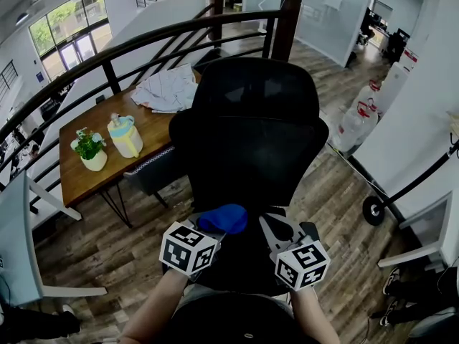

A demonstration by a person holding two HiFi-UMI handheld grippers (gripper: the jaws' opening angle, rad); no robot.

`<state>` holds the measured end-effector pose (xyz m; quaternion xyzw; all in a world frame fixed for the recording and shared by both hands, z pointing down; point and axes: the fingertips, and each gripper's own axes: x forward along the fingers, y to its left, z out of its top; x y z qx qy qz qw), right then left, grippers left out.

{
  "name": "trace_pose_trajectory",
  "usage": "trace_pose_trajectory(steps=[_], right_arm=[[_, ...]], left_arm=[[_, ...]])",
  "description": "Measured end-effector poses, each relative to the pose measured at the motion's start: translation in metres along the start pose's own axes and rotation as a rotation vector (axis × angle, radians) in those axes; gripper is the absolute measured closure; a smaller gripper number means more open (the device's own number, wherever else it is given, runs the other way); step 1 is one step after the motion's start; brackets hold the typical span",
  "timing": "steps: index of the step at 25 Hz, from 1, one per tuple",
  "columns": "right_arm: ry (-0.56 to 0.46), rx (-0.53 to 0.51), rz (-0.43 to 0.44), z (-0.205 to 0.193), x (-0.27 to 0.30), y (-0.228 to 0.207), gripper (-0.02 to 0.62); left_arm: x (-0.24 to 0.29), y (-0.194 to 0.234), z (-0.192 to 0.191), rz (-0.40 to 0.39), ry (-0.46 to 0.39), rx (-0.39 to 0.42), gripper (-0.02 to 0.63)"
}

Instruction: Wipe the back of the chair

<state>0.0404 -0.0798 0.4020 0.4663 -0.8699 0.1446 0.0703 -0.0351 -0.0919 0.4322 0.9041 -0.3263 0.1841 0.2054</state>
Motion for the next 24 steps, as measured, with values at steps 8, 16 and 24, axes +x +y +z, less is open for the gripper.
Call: trace_pose_trajectory(steps=[8,16,24], right_arm=[[0.006,-0.012,-0.003,-0.003,-0.002,0.001,0.568],[0.008,-0.026,-0.003,-0.003,-0.001,0.006,0.569],[0.002,-0.029,0.000,-0.002,0.001,0.011,0.569]], left_arm=[[0.002,-0.001,-0.003,-0.007,0.002,-0.006,0.506],[-0.002,0.004,-0.005,0.001,0.000,-0.015,0.506],[-0.007,0.003,-0.006,0.001,0.000,-0.013,0.506]])
